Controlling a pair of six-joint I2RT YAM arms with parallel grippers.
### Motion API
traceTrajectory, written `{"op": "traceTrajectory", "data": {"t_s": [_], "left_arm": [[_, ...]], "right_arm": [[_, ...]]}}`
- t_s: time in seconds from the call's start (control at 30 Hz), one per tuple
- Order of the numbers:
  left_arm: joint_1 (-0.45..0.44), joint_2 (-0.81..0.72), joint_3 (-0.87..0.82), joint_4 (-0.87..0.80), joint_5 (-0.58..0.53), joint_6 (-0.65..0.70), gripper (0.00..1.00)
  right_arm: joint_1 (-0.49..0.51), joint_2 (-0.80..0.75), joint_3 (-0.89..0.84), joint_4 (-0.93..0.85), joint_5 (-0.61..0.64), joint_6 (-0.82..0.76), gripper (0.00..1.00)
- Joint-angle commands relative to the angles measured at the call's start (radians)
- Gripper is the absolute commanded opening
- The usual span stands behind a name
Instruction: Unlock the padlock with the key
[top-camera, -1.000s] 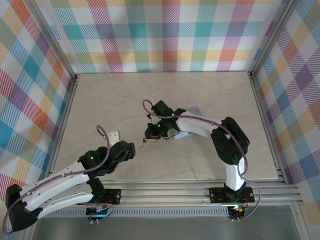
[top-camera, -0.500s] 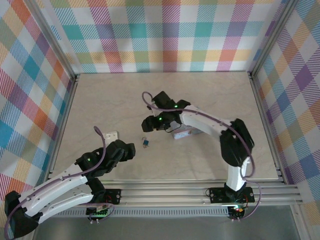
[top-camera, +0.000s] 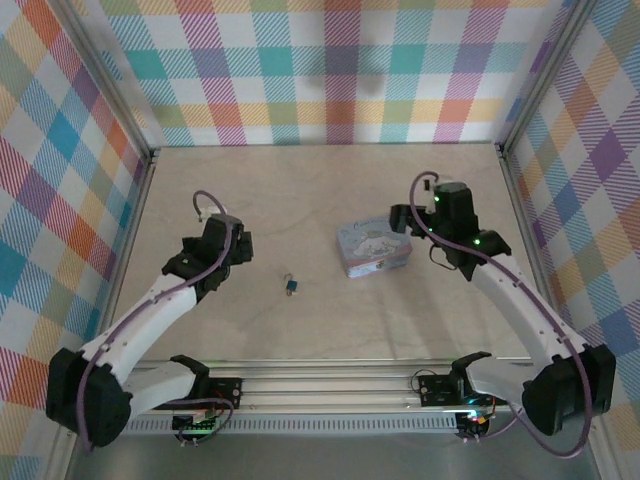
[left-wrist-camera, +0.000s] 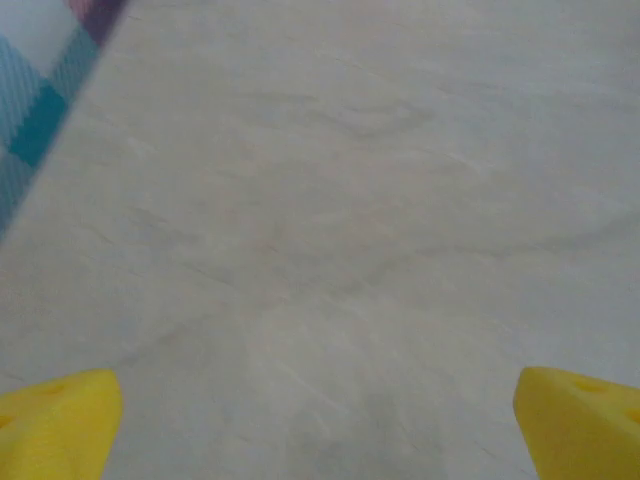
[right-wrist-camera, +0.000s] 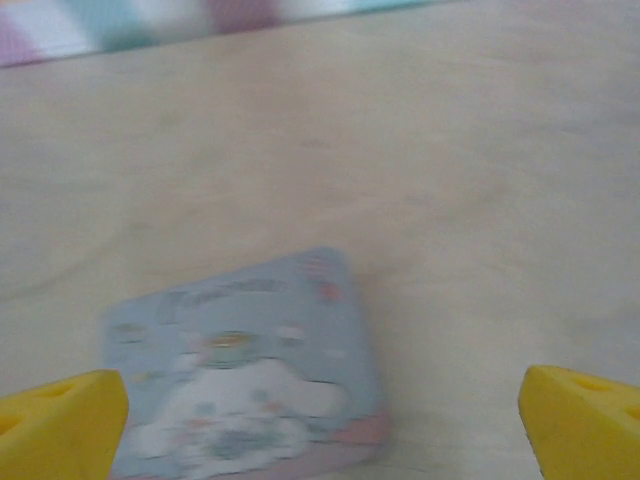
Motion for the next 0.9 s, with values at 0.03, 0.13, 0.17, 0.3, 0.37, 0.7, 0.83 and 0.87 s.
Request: {"op": "traceTrajectory", "data": {"t_s": [0.03,0.13,0.17,0.3,0.37,0.7,0.83,0.87], "left_arm": [[0.110,0.041,-0.081,0.244,-0.035,0.157,1.00],[0.170,0.073,-0.134,0.276,-0.026,0.173,1.00],[0.181,0.082,-0.149,0.284,-0.020,0.173,1.00],[0.191,0.095,-0.237,0.396,0.040,0.177,1.00],[0.191,0.067,-0.314,0.524,0.075,0.178,1.00],[0.250,-0.009,-0.593,1.066,0.162,0.098,1.00],[0.258,0.118,-0.549,1.161,0.240,0.117,1.00],[0.258,0.151,-0.517,1.151,0.276,0.143,1.00]], "right_arm": [[-0.105,-0.033,-0.192,0.246,0.084,-0.118,1.00],[-0.150,-0.050,-0.328,0.410,0.087,-0.150,1.00],[-0.160,-0.052,-0.365,0.460,0.090,-0.144,1.00],[-0.177,-0.031,-0.496,0.703,0.089,-0.144,1.00],[-0.180,0.007,-0.530,0.800,0.095,-0.167,1.00],[-0.250,0.193,-0.626,1.175,0.030,-0.168,1.00],[-0.267,0.286,-0.626,1.275,-0.027,-0.183,1.00],[-0.267,0.314,-0.624,1.304,-0.036,-0.186,1.00]]}}
